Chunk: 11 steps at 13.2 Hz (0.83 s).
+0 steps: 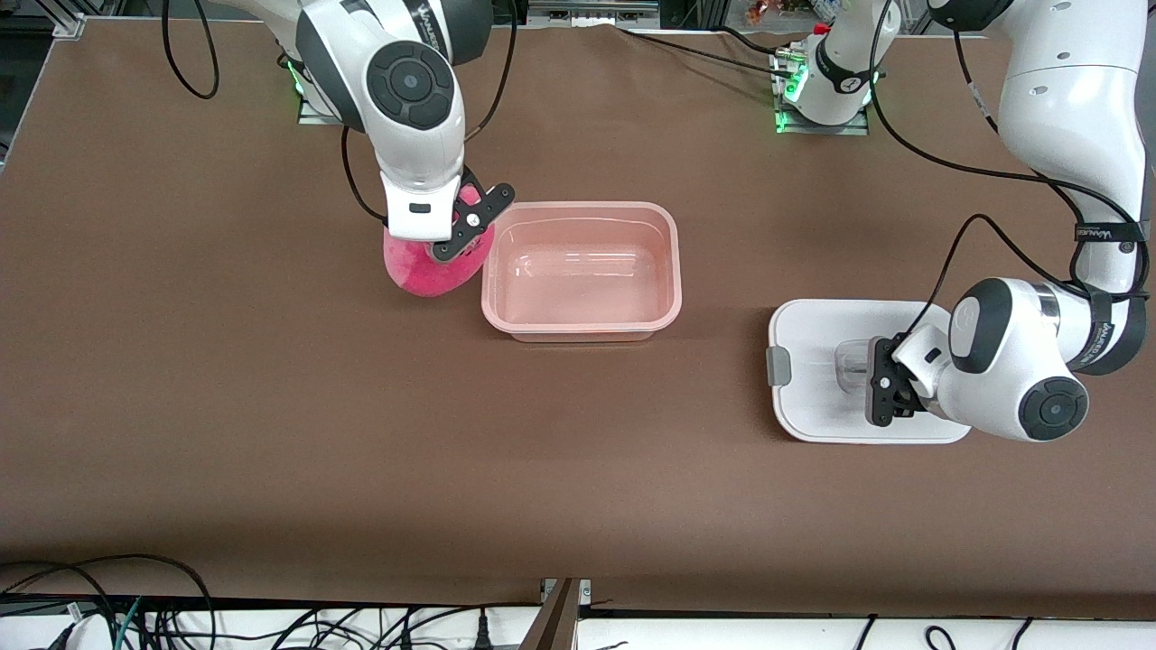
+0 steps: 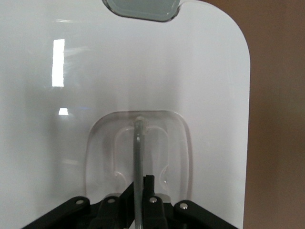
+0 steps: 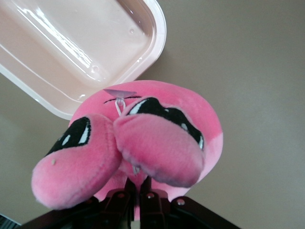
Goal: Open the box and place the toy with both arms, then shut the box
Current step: 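Carry the pink toy with the right gripper over the pink box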
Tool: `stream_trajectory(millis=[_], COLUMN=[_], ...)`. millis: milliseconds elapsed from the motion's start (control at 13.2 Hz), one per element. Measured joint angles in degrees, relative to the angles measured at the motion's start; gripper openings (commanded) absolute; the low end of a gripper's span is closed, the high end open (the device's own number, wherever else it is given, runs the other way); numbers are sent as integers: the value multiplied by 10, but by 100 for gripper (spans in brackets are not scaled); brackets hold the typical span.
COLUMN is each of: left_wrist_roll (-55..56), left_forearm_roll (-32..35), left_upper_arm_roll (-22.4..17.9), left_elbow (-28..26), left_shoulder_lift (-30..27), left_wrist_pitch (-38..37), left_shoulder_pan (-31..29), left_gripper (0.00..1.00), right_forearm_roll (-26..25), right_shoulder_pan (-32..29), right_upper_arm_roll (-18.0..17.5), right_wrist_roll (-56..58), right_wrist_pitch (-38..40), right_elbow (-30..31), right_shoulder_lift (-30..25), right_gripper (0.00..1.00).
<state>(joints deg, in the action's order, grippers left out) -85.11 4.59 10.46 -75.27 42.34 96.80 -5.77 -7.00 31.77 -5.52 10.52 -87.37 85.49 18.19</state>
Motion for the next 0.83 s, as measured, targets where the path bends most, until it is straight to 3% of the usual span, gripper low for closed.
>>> stream_trajectory(millis=[607, 834], left_wrist_roll=[0, 0], left_forearm_roll=[0, 0], left_upper_arm_roll=[0, 0], left_elbow=[0, 0], left_shoulder_lift=[0, 0], left_wrist_pitch=[0, 0], left_shoulder_pan=[0, 0], left_gripper=[0, 0], right_forearm_roll=[-20, -22], right_shoulder_pan=[41, 71], right_upper_arm_roll=[-4, -5], right_wrist_roll=[2, -20], right_wrist_pitch=[-44, -49], right_elbow=[-2, -31], right_shoulder_lift=[36, 56], right_gripper=[0, 0])
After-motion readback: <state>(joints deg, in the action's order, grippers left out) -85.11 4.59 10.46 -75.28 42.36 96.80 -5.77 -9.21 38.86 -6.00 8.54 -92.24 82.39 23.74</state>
